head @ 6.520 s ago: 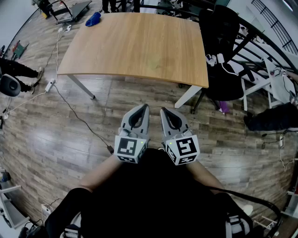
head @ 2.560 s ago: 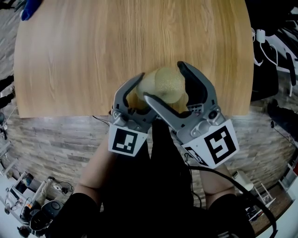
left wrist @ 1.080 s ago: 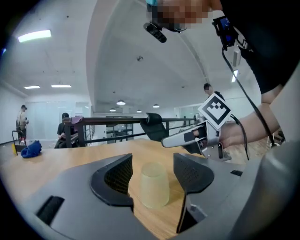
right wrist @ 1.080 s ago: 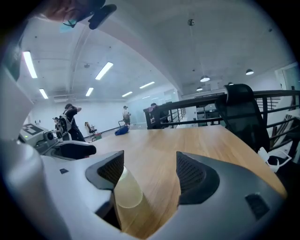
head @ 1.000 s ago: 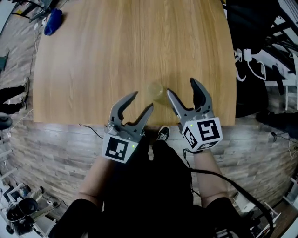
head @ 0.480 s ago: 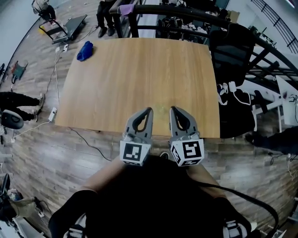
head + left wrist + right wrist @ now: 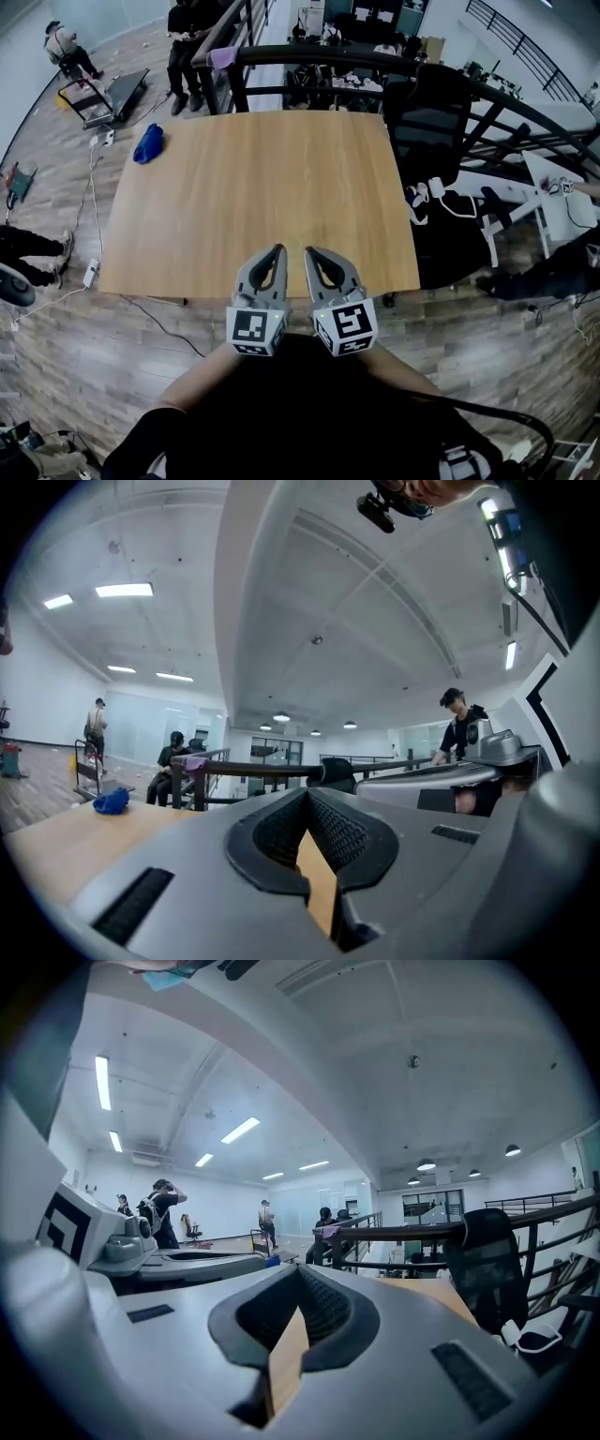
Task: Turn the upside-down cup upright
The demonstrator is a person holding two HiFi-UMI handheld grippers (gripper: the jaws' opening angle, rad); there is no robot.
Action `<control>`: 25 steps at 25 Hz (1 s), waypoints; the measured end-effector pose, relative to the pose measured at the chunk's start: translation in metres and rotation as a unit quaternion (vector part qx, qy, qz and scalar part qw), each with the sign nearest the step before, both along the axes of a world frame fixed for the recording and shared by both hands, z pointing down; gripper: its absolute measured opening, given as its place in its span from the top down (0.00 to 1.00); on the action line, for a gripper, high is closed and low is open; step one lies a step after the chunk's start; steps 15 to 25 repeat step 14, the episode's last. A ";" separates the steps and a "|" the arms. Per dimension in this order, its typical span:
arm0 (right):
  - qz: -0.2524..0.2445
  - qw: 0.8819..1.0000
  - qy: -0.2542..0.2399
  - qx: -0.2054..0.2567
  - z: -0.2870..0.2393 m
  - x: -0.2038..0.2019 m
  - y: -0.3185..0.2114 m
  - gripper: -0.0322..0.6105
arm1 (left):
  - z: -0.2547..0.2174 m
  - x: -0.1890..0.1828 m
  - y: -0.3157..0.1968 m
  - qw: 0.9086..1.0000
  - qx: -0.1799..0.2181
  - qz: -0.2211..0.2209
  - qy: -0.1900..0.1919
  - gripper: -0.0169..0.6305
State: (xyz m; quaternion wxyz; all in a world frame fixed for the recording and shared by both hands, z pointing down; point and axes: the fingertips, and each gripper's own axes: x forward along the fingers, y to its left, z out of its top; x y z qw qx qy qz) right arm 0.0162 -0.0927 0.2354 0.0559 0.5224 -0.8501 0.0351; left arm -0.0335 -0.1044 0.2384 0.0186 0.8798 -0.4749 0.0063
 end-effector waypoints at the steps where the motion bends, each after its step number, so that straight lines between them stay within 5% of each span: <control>1: 0.001 1.000 0.002 0.001 0.000 0.000 0.000 0.93 | -0.001 0.002 -0.001 1.000 0.001 0.001 0.001 0.96; 25: 0.022 1.000 0.005 0.010 -0.006 0.014 -0.007 0.93 | 0.000 0.009 -0.012 1.000 0.009 0.011 -0.002 0.96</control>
